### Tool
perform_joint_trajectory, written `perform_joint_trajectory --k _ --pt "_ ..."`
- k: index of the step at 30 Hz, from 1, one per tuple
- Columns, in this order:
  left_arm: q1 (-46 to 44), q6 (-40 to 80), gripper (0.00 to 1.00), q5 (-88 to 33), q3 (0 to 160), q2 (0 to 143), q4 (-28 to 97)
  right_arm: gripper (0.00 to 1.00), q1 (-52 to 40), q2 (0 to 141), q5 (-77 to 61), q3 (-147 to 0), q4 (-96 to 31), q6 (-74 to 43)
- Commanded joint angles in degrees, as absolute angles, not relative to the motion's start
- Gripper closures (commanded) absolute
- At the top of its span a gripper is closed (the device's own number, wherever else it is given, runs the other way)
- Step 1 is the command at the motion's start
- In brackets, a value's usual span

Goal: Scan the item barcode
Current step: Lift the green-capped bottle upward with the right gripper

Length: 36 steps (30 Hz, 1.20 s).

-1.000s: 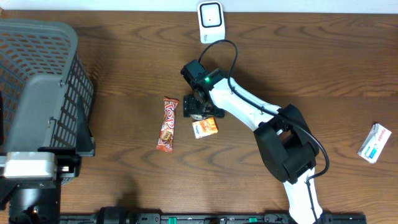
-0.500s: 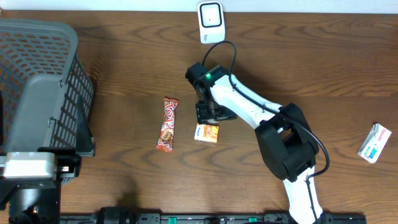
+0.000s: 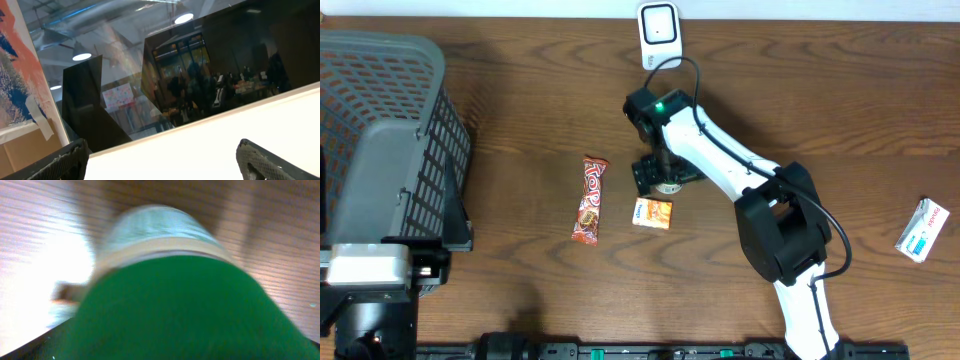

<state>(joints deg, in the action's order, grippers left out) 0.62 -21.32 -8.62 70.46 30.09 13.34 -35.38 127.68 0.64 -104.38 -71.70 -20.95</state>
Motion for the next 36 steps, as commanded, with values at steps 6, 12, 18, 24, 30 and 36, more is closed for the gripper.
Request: perform_joint_trajectory --k 6,12,18,24,30,36 --pt "0.4 -22.22 0.06 -8.34 70.28 29.41 13.17 0.01 -34.35 128.31 -5.48 -108.16 -70.32 -24.45" --pt "0.4 -22.22 0.06 -8.34 70.28 29.41 13.15 0.01 -33.78 129.78 -3.92 -108.16 -70.17 -25.23" --pt "0.4 -22.22 0.06 -8.34 70.28 29.41 13.17 0.01 -32.93 133.05 -3.33 -108.16 -70.02 -24.1" --pt "0.4 -22.22 0.06 -8.34 70.28 29.41 13.19 0.01 -32.88 134.5 -3.33 -108.16 -69.8 -24.14" --pt "0.4 -22.22 0.06 -8.34 70.28 29.41 13.19 0.06 -32.95 134.5 -3.57 -108.16 -69.82 -25.41" --pt "0.4 -22.22 0.06 -8.34 70.28 29.41 13.19 0.14 -33.5 134.5 -3.53 -108.16 -70.0 -25.71"
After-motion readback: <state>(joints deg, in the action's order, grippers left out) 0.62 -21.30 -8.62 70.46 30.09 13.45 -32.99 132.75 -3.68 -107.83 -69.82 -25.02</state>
